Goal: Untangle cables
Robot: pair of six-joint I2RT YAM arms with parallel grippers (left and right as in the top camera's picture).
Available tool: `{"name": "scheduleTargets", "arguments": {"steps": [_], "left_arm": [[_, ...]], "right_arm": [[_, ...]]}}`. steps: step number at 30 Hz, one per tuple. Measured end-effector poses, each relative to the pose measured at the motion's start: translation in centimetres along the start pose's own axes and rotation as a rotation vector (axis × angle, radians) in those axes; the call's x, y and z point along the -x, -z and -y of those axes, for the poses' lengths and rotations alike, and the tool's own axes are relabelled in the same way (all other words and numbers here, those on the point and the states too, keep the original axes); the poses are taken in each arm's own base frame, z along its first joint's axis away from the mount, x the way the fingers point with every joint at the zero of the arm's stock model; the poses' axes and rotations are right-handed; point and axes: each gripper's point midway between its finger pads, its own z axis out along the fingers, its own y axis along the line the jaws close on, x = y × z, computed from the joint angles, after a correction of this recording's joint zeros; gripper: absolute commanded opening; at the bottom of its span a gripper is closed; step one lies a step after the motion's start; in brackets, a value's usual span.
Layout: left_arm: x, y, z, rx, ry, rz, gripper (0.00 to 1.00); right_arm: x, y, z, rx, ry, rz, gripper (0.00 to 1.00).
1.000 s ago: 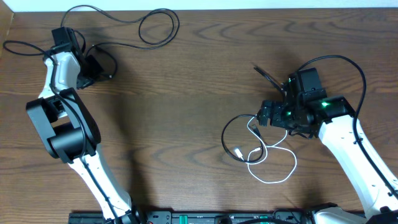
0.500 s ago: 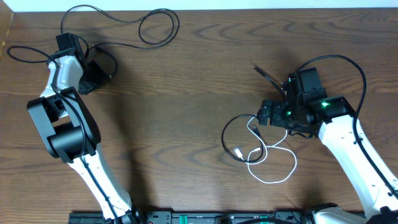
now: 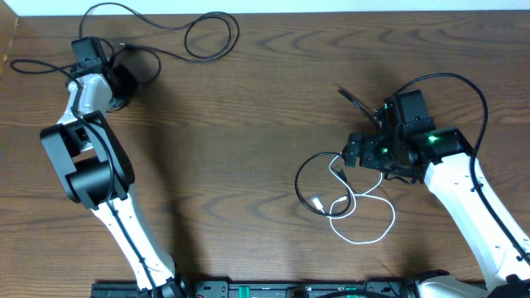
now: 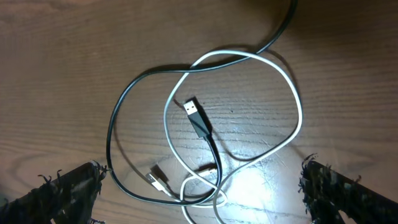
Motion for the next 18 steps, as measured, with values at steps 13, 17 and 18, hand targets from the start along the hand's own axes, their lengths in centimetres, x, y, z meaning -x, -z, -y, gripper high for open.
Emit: {"name": "scheduleTargets", "arguments": {"steps": [13, 17, 18], "left_arm": [[1.4, 1.0, 2.2, -0.081, -0.006, 0.027, 0.86], [1.2, 4.0, 2.2, -0.069, 0.002, 0.005, 0.95], [1.4, 5.2, 2.4, -0.070, 0.003, 0.006, 0.95]], "right_arm": [[-0.2, 0.0, 0.1, -0.004, -0.003, -0.008, 0.99], [0.1, 0.0, -0.1, 0.003, -0.003, 0.004, 0.99], [0.2, 0.0, -0.2, 0.006, -0.002, 0.009, 0.99]]}}
